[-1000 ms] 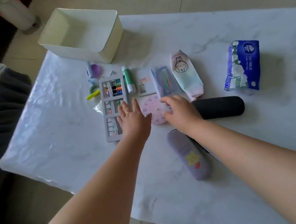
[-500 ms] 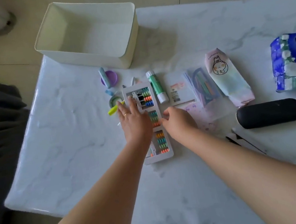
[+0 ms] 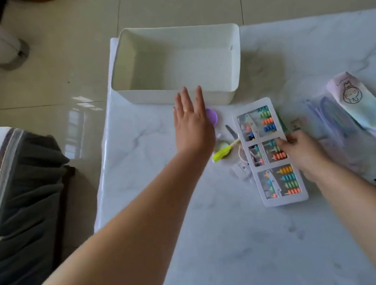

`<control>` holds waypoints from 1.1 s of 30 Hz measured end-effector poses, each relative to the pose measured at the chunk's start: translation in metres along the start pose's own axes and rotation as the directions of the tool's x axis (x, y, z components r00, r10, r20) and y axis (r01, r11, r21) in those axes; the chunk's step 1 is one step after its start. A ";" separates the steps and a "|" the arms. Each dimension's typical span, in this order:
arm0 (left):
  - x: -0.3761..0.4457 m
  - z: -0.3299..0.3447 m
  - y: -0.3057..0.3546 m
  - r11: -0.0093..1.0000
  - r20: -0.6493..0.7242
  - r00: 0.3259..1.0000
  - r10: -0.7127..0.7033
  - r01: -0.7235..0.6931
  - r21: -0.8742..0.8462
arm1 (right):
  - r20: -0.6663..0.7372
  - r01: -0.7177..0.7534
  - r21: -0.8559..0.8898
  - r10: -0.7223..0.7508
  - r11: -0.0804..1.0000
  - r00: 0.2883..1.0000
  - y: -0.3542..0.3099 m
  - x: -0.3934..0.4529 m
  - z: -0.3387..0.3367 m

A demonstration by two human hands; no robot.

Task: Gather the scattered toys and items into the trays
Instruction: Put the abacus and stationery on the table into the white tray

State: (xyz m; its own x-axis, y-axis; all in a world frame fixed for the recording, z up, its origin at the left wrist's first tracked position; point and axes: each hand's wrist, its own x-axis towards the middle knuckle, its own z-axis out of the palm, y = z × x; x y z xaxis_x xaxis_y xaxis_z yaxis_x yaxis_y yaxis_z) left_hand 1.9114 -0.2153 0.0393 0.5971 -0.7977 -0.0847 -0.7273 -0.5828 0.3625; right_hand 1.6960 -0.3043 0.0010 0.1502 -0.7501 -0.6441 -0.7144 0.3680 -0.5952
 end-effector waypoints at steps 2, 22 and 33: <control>0.032 -0.015 -0.019 0.995 -0.010 1.000 -0.015 0.016 0.097 | -0.028 0.037 0.023 -0.037 0.999 0.999 -0.014 0.000 -0.005; 0.058 -0.028 -0.027 0.978 0.393 0.902 -0.181 0.123 0.169 | 0.025 0.092 0.409 -0.112 0.908 0.993 -0.181 0.035 0.043; 0.000 -0.002 -0.042 0.442 0.644 0.687 -0.337 0.719 -0.536 | 0.189 0.050 0.257 -0.101 0.965 0.977 -0.197 0.012 0.104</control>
State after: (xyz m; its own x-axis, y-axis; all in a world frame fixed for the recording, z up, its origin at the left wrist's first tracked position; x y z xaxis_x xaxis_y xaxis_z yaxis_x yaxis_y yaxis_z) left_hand 1.9427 -0.1899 0.0258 0.4367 -0.4513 -0.7782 0.2894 -0.7486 0.5965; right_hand 1.9095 -0.3293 0.0605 0.3484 -0.6659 -0.6597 -0.5061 0.4587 -0.7304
